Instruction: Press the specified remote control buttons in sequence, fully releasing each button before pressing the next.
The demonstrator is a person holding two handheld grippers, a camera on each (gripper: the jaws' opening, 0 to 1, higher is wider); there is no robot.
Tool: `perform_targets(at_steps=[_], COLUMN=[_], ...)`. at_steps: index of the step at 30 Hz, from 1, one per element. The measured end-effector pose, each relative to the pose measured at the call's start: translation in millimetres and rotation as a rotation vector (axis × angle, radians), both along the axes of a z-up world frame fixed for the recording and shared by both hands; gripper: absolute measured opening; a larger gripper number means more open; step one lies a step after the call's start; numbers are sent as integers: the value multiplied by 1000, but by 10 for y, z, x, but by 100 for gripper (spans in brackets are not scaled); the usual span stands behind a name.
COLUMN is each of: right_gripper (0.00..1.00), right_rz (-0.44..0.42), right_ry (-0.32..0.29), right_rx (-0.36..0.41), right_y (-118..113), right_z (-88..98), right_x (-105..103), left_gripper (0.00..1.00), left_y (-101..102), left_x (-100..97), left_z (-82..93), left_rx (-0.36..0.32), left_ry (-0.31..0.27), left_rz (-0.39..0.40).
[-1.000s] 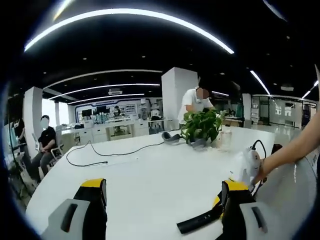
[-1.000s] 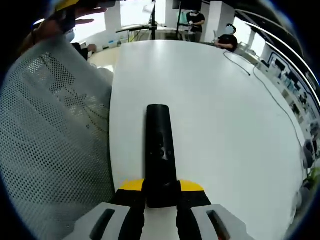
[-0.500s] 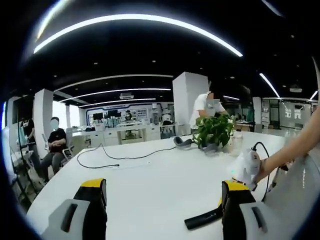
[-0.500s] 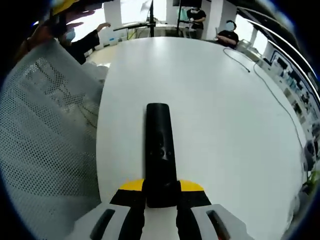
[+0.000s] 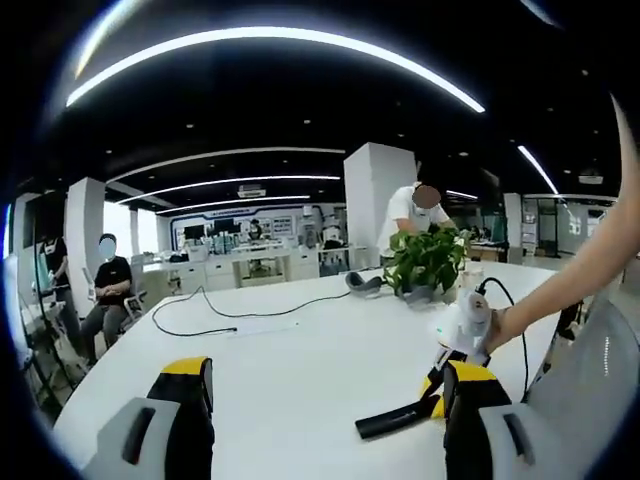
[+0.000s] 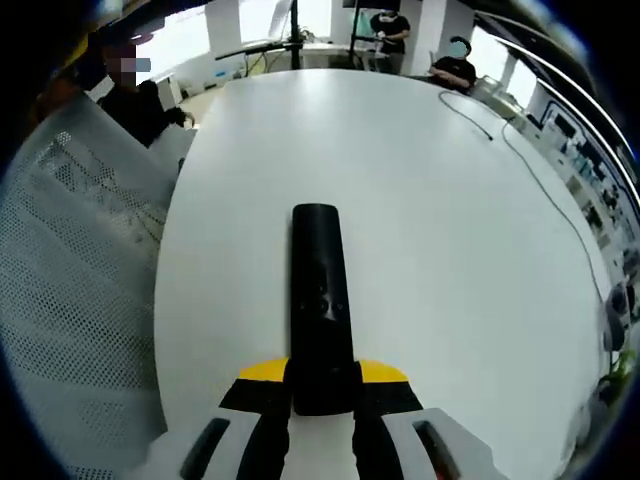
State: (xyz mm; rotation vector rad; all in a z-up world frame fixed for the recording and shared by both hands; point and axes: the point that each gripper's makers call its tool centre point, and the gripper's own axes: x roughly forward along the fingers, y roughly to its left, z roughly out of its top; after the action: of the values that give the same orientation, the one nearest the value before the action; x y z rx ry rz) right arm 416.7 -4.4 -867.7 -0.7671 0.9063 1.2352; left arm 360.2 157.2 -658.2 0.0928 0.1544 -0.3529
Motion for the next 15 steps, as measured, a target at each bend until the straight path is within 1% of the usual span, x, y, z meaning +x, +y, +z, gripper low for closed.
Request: perform_targets(at_steps=[3,4,8,12,15], right_gripper=[21,21,21,21,21], right_rz=[-10,-12,-9,-4,19], right_ry=[9,13,19,23,14], right_rx=[5,6,1,-8,-27], right_y=[1,2,-3,-12,-24], right_z=[-3,0,-1,-5,-16], right_x=[80,106,182,268,331], left_gripper=[100,100,100,100,100], left_y=[-34,-59,-76,-91,-84], left_x=[-5,-10,-13,-15,-15], left_z=[-34,-35,-68,-82,-89], left_rx=[7,-6,-2,8,8], left_ry=[18,21,38,40,44], left_rz=[-18,-31,-40,-48,-47])
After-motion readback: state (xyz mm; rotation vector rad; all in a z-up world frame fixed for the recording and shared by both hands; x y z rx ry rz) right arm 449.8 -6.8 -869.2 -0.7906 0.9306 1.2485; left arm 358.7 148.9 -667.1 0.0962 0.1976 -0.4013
